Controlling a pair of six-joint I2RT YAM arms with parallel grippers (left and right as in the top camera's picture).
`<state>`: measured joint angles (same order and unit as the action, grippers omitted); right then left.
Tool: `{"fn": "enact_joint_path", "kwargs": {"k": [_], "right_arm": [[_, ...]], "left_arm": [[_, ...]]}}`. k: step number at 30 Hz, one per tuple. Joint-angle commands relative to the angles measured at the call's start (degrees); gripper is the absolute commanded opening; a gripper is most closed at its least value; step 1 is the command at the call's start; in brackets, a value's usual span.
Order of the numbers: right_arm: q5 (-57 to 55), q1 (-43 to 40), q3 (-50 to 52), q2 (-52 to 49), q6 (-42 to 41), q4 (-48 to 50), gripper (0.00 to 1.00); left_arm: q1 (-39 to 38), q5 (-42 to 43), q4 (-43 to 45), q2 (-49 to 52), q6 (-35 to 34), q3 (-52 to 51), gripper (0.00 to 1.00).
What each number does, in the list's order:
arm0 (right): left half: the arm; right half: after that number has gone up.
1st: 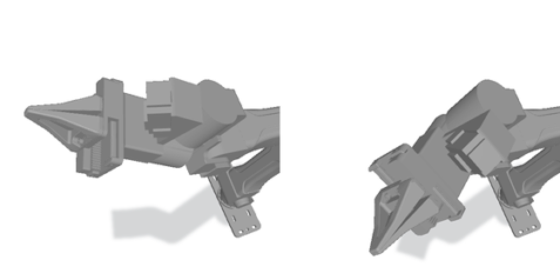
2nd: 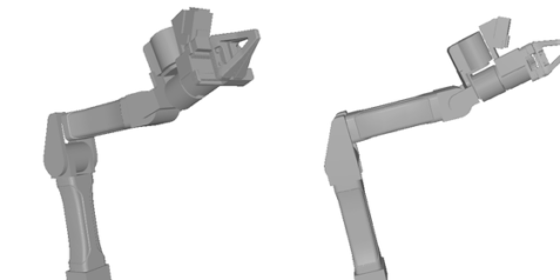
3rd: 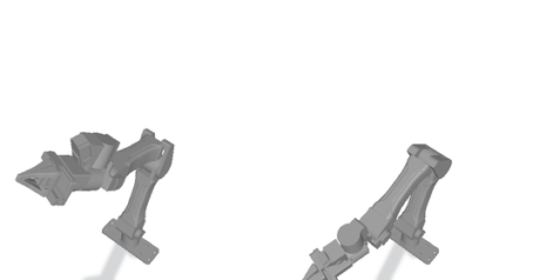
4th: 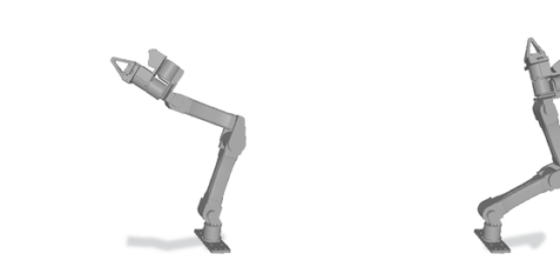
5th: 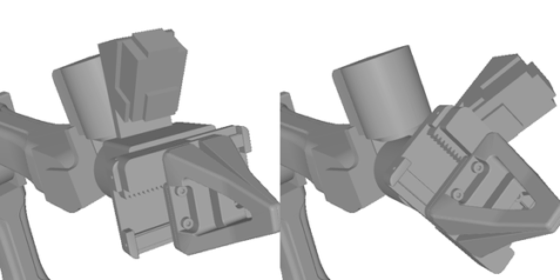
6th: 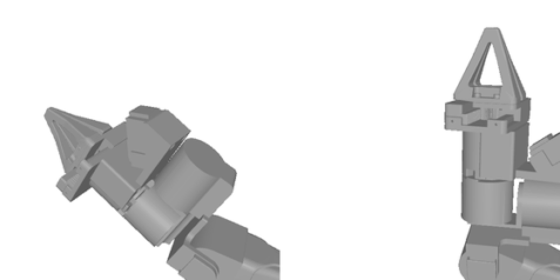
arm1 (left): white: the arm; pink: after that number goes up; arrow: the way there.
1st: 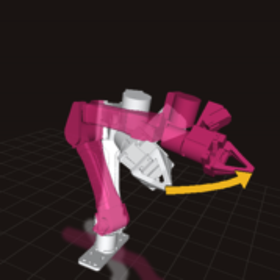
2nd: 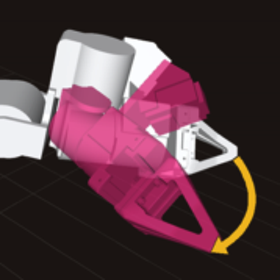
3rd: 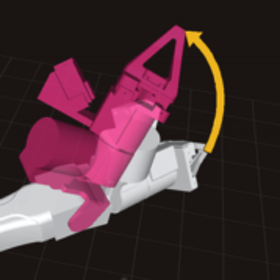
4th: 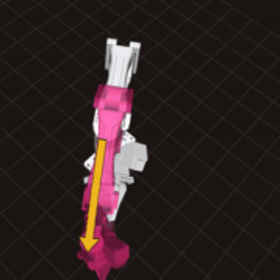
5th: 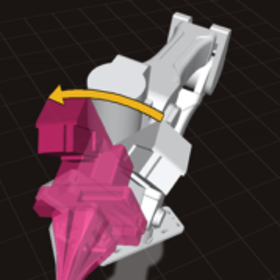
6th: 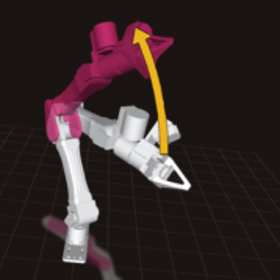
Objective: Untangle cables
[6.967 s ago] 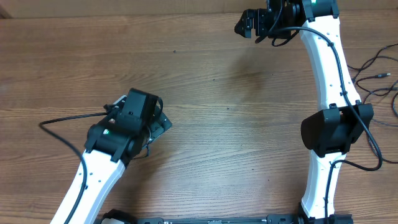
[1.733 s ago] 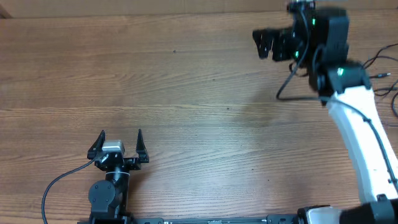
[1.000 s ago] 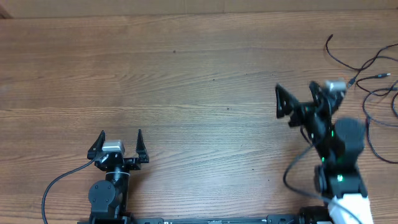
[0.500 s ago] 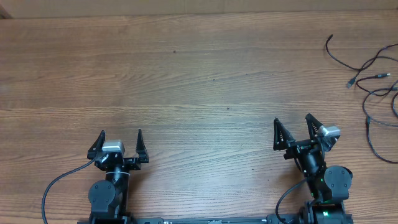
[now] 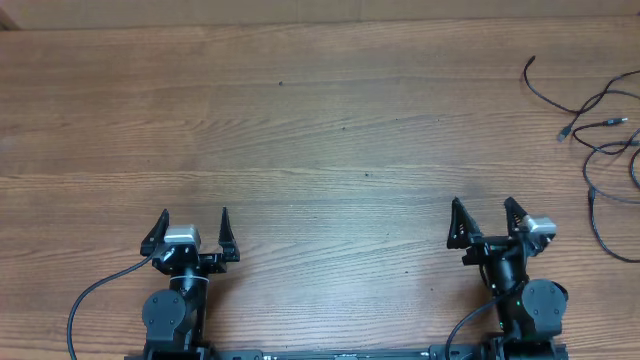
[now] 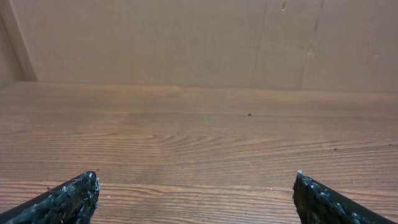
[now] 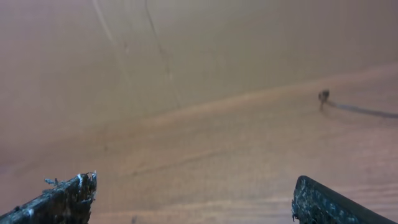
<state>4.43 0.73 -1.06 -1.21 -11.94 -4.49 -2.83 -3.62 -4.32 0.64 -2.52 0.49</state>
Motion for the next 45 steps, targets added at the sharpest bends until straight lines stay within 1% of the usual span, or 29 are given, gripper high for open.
{"fn": "enact_joint_path", "kwargs": {"k": [1,13,19,23,39,45], "right_arm": [[-1.4,-0.3,0.6,1.0,0.2,-0.1,1.0],[-2.0,-0.3,0.6,1.0,0.2,-0.2,1.0],[-1.8,-0.3,0.6,1.0,4.7,-0.3,1.0],[-1.8,-0.2,0.6,1.0,5.9,-0.3,1.0],[-2.1,-0.2,0.6,1.0,6.1,-0.2,1.0],[-2.9,-0.2,0.6,1.0,12.2,-0.3,1.0]], "left_arm": [[0.6,0.1,0.1,-0.4,1.3,-0.2,0.99],[0.6,0.1,0.1,-0.4,1.3,-0.2,1.0],[0.6,0.1,0.1,-0.4,1.3,-0.2,1.0],[0.6,0.1,0.1,-0.4,1.3,-0.2,1.0],[0.6,0.1,0.1,-0.4,1.3,-0.2,1.0],[0.6,0.1,0.1,-0.4,1.3,-0.2,1.0]]}}
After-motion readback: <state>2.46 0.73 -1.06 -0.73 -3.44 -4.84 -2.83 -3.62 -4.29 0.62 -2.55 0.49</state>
